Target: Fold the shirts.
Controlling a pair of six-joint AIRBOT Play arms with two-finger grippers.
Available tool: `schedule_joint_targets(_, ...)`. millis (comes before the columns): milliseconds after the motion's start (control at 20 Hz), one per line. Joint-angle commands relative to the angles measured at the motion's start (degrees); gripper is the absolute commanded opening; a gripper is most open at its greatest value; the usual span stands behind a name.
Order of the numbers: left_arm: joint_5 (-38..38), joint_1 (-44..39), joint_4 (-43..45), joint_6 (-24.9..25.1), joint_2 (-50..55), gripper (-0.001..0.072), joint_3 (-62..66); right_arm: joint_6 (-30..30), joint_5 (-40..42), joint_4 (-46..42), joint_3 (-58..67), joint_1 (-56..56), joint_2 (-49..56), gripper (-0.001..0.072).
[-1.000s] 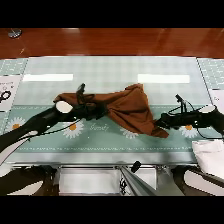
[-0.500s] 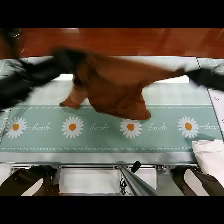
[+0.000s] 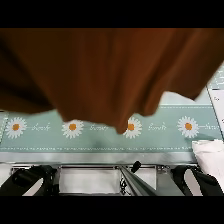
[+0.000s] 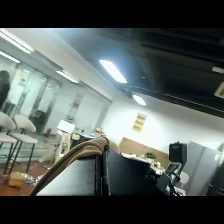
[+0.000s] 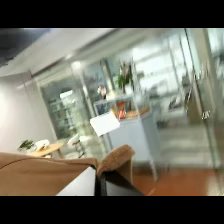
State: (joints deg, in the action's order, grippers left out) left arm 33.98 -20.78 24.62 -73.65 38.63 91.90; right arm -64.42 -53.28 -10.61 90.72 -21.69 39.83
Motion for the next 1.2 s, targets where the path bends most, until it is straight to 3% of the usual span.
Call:
schedule_joint_targets(0, 7.91, 0.07, 4.22, -4.63, -0.74, 0.0021, 2.86, -4.37, -0.68, -9.92, 8.31, 0.00, -0.42, 0.0033)
schedule_joint_targets(200, 19.80, 0.09, 26.88, -19.82, -0.61, 0.0021, 2.38, -10.38, -4.50, -28.26, 10.27, 0.00, 0.00, 0.0033)
schedule_joint_targets(300, 24.41, 0.09, 34.73, -24.74, -0.57, 0.0021, -0.31, -10.78, -8.39, -30.56, 10.27, 0.02, 2.62, 0.0033)
schedule_joint_targets(500, 25.35, 0.09, 36.28, -25.70, -0.31, 0.0022, -13.51, -10.23, -17.79, -29.40, 10.27, 0.02, 14.69, 0.0032)
schedule_joint_targets(600, 23.89, 0.11, 36.39, -25.66, 0.74, 0.0022, -21.05, -9.84, -17.73, -29.38, 10.27, 0.02, 22.45, 0.0032)
schedule_joint_targets(850, 14.60, 0.11, 36.50, -25.64, 7.30, 0.0022, -32.54, -9.84, -13.90, -36.02, 10.27, 8.57, 42.05, 0.0032)
schedule_joint_targets(1150, 13.53, 0.11, 36.52, -23.41, 19.34, 0.0022, -33.27, -9.94, 0.70, -43.25, 10.27, 18.53, 57.20, 0.0033)
